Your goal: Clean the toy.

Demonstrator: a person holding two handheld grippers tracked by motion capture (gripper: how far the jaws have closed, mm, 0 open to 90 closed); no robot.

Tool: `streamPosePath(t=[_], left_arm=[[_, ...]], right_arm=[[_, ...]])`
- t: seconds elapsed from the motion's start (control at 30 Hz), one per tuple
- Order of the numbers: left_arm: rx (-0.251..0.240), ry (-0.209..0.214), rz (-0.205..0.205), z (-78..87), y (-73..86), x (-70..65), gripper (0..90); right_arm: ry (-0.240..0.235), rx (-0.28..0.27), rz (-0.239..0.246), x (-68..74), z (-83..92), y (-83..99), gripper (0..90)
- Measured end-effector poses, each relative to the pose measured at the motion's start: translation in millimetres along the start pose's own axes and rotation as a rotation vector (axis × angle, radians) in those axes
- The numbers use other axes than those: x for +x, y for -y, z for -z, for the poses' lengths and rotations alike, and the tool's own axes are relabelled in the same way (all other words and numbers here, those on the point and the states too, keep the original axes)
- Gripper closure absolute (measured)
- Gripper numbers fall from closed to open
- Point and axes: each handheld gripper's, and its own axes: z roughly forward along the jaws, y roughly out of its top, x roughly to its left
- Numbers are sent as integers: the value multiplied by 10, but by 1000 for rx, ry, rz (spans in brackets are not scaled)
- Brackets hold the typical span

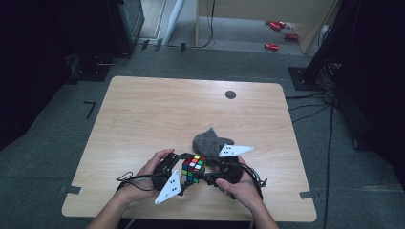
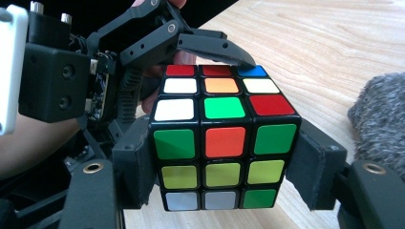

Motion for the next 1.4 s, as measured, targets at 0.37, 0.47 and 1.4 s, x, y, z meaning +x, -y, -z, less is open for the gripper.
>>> streamPosePath(t=[0.37,0.47,1.4], left_arm=[[4,-6,-11,-1,0,32,312],[-1,16,26,4,6,55,320],[238,185,572,102,67,369,348]], right_arm=[[-18,-52,-46,-48,29,-4,339],[-4,-85,-8,-46,38,-1,309],[468,-102,234,-259,149,131,180]])
